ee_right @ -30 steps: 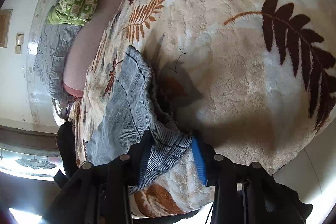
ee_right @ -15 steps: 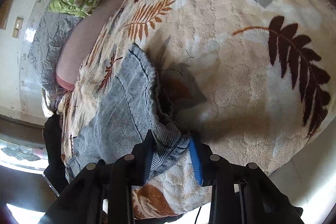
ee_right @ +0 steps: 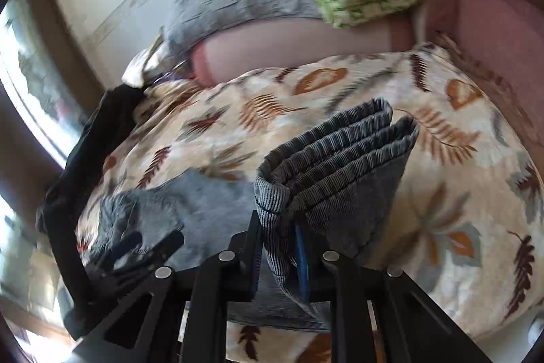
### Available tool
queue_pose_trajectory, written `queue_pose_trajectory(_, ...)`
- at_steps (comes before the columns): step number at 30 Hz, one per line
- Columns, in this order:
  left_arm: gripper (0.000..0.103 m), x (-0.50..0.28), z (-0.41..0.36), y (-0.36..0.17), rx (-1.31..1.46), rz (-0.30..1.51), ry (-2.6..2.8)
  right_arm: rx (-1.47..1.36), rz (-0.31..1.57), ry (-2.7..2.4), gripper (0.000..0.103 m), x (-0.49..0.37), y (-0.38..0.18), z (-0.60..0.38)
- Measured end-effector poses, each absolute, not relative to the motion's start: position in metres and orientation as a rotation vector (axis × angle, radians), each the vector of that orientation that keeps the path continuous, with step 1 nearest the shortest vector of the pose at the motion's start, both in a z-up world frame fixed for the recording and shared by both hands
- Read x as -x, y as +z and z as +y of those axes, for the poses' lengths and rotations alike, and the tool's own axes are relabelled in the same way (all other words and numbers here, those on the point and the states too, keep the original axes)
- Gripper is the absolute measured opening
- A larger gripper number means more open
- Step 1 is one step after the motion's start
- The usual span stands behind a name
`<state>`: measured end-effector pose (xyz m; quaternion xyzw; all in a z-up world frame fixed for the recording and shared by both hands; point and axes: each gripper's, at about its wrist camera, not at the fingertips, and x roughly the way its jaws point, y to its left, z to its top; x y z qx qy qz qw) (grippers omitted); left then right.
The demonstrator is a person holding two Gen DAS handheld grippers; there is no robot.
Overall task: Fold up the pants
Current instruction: 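Grasp the leg hem with the right gripper and lift it toward the waistband, then lay the hem over the waistband with the right gripper and release it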
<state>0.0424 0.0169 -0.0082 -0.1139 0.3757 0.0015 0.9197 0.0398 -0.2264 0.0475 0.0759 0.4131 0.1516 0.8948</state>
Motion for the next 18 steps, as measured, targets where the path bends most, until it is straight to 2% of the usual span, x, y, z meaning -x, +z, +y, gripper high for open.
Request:
queue_pose_trajectory(5,0.101,-0.029,0.073,-0.006,0.275,0.78,0.103,-0.031,1.0,0.466,0.018,-0.03,-0.033,-0.132)
queue_pose_trajectory(6,0.101,-0.03,0.075,-0.009,0.271,0.791,0.103,-0.033,1.053,0.488,0.02,-0.03,-0.055,-0.125)
queue_pose_trajectory(7,0.101,-0.032,0.073,-0.011,0.262,0.808,0.094,-0.042,1.02,0.488,0.023,-0.027,-0.06,-0.124)
queue_pose_trajectory(9,0.1,-0.036,0.062,-0.014,0.245,0.827,0.061,-0.125,1.006,0.555,0.034,-0.024,-0.053,-0.136)
queue_pose_trajectory(10,0.1,-0.039,0.054,-0.013,0.237,0.829,0.045,-0.219,1.025,0.608,0.054,-0.026,-0.049,-0.148)
queue_pose_trajectory(11,0.101,-0.04,0.045,-0.011,0.23,0.827,0.022,-0.307,1.032,0.626,0.065,-0.025,-0.046,-0.163)
queue_pose_trajectory(15,0.101,-0.05,0.0,-0.005,0.173,0.826,-0.064,-0.58,0.988,0.606,0.065,-0.014,-0.035,-0.234)
queue_pose_trajectory(18,0.101,-0.061,-0.035,-0.021,0.077,0.884,-0.08,-0.763,0.964,0.548,0.065,-0.022,-0.04,-0.285)
